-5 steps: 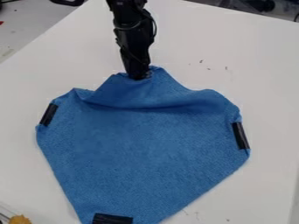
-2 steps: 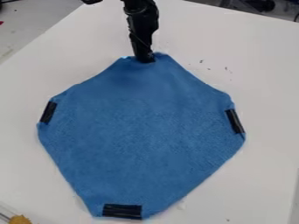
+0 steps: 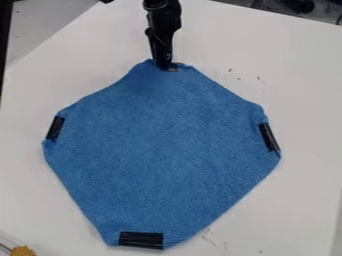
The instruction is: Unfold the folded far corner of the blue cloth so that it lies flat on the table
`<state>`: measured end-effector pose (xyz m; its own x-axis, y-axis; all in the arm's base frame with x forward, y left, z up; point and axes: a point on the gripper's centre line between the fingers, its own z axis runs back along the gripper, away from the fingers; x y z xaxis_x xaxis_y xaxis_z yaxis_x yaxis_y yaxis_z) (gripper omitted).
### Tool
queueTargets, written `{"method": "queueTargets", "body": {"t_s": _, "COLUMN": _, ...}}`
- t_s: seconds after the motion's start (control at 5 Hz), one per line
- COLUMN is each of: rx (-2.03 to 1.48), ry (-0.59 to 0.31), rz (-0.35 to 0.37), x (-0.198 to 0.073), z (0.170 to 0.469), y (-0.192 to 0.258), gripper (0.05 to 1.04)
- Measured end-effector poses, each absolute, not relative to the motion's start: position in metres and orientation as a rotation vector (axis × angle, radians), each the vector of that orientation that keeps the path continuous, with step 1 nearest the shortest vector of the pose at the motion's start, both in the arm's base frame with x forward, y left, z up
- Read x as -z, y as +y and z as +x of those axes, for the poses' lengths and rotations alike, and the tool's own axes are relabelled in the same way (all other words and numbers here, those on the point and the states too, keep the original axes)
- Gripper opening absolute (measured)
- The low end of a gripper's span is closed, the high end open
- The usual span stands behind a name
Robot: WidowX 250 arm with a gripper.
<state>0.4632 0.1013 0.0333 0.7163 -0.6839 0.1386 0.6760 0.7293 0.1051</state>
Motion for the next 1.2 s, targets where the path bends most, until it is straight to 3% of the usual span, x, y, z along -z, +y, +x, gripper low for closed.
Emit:
{"method": "queueTargets", "body": {"t_s": 0.2, "rx": 0.774, "ry": -0.153, "rz": 0.065, "x": -0.043, "z": 0.467, "y": 0.090, "gripper": 0.778}}
{"method": "queueTargets", "body": {"t_s": 0.4, "rx": 0.768, "ry": -0.141, "rz": 0.089, "x": -0.038, "z": 0.469, "y": 0.072, "gripper": 0.999}}
{"method": "queueTargets", "body": {"t_s": 0.6, "rx": 0.580, "ry": -0.068, "rz": 0.018, "x": -0.046, "z": 0.457, "y": 0.053, "gripper": 1.005}}
{"method": "queueTargets", "body": {"t_s": 0.8, "rx": 0.390, "ry": -0.109, "rz": 0.018, "x": -0.074, "z": 0.439, "y": 0.035, "gripper": 1.001}}
{"method": "queueTargets", "body": {"t_s": 1.2, "rx": 0.355, "ry": -0.184, "rz": 0.033, "x": -0.071, "z": 0.414, "y": 0.016, "gripper": 1.001}}
